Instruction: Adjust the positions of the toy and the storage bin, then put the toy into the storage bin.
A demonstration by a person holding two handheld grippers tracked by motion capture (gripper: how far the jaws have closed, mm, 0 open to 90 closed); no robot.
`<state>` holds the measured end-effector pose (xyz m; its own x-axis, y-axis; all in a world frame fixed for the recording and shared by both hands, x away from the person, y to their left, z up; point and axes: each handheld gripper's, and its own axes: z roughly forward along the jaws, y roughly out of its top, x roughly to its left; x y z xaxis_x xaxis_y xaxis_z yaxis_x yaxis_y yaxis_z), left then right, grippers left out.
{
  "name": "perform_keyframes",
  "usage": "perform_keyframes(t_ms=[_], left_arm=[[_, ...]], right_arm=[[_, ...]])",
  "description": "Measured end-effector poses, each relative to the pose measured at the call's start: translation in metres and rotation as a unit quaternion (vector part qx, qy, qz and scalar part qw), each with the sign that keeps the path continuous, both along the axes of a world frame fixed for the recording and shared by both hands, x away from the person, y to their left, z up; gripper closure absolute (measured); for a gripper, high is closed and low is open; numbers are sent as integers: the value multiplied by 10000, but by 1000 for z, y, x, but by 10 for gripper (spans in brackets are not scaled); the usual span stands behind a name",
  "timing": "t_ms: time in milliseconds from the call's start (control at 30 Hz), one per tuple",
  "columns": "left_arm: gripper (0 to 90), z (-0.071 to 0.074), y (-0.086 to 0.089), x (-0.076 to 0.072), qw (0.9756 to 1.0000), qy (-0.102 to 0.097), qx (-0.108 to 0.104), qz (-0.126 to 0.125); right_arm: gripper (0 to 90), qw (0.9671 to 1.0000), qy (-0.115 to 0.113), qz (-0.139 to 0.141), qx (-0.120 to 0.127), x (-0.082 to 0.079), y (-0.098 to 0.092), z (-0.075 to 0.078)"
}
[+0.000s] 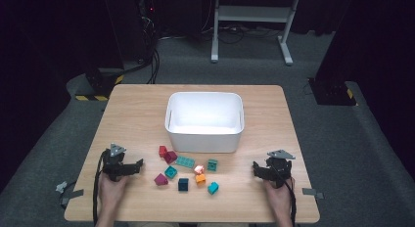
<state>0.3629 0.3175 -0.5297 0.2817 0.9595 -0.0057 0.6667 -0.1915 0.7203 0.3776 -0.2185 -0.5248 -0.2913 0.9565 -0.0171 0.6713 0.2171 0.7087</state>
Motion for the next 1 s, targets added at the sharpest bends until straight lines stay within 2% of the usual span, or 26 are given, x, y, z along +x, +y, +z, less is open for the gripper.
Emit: perform_keyframes(t_ms=[467, 633, 733, 1000], left_arm=[[76, 0, 0, 0, 10000, -7, -5, 22], [81, 0, 0, 0, 10000, -11, -6, 27], [81, 0, 0, 0, 10000, -14, -2, 28], [93, 0, 1, -1, 10000, -22, -18, 44]], right_arm=[[135, 10000, 0, -12, 5, 0, 0, 0], [167, 10000, -14, -6, 34, 0, 0, 0], [218, 10000, -68, 15, 44, 0, -2, 1], [219, 10000, -70, -47, 52, -1, -1, 0]])
